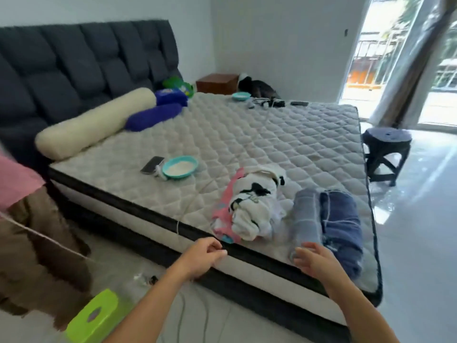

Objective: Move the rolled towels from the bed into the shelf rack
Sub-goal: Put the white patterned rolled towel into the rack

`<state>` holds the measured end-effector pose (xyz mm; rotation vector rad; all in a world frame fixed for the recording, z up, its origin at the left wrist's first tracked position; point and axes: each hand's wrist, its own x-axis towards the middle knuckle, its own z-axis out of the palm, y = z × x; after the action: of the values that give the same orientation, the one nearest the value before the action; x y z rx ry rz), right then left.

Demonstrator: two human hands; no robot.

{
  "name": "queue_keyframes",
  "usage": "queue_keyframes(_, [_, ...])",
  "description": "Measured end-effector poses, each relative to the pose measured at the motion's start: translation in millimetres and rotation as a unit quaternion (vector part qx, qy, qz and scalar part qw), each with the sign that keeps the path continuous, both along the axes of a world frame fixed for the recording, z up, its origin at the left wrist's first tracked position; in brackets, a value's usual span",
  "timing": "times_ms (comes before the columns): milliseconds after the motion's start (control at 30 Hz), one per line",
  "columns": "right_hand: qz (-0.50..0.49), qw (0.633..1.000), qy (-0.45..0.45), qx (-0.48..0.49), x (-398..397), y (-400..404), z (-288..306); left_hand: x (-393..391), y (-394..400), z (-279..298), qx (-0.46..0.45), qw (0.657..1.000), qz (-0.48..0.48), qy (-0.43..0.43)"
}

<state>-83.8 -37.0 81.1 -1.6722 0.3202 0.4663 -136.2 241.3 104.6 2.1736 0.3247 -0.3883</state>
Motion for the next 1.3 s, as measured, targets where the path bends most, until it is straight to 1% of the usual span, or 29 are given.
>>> queue_keyframes(100, [-0.030, 0.999, 0.027, 0.007, 40, -38, -16, 66, -36, -12, 0.000, 1.000, -0.007, 0.010])
queue_keyframes(167, [-0.040, 0.999, 0.034, 0.000, 74, -51, -27, 103, -57, -17, -0.013, 0.999, 0.023, 0.021])
queue_keyframes(233, [-0.021, 0.999, 0.026, -0.026, 103, -55, -31, 131, -68, -22, -0.025, 0.995, 0.088, 0.027])
queue_keyframes(300, [0.000, 0.999, 0.027, -0.039, 132, -53, -34, 151, -69, -29, -0.057, 0.982, 0.178, 0.029])
queue_keyframes(367, [0.021, 0.998, 0.028, -0.048, 162, -43, -32, 169, -60, -36, -0.122, 0.952, 0.275, 0.051])
queue_keyframes(433, [0.042, 0.997, 0.032, -0.057, 195, -25, -32, 184, -49, -42, -0.220, 0.904, 0.351, 0.109])
queue_keyframes(467, [0.054, 0.996, 0.038, -0.061, 210, -13, -34, 191, -46, -42, -0.264, 0.879, 0.366, 0.153])
queue_keyframes(533, [0.071, 0.995, 0.042, -0.064, 239, 16, -32, 205, -42, -47, -0.332, 0.841, 0.354, 0.239])
queue_keyframes(567, [0.077, 0.994, 0.039, -0.064, 254, 30, -31, 212, -40, -53, -0.356, 0.827, 0.342, 0.268])
queue_keyframes(600, [0.076, 0.994, 0.034, -0.066, 270, 45, -32, 221, -37, -60, -0.378, 0.816, 0.330, 0.287])
queue_keyframes(667, [0.072, 0.993, 0.026, -0.090, 299, 71, -31, 235, -30, -72, -0.413, 0.799, 0.320, 0.297])
queue_keyframes(733, [0.055, 0.992, 0.019, -0.110, 325, 94, -31, 249, -17, -82, -0.419, 0.799, 0.297, 0.312])
queue_keyframes(800, [0.054, 0.988, 0.021, -0.144, 348, 113, -34, 262, -6, -84, -0.417, 0.795, 0.271, 0.346])
queue_keyframes(900, [0.083, 0.970, 0.043, -0.227, 364, 136, -48, 278, 12, -86, -0.402, 0.794, 0.236, 0.390])
queue_keyframes(967, [0.081, 0.959, 0.062, -0.265, 367, 145, -60, 289, 21, -89, -0.399, 0.791, 0.214, 0.411])
queue_keyframes(1133, [0.093, 0.949, 0.064, -0.295, 384, 149, -67, 303, 30, -89, -0.388, 0.794, 0.175, 0.434])
queue_keyframes(1233, [0.089, 0.953, 0.040, -0.286, 385, 146, -69, 302, 29, -85, -0.387, 0.799, 0.189, 0.420])
queue_keyframes(1300, [0.073, 0.961, 0.035, -0.263, 382, 141, -70, 301, 30, -88, -0.380, 0.803, 0.182, 0.422])
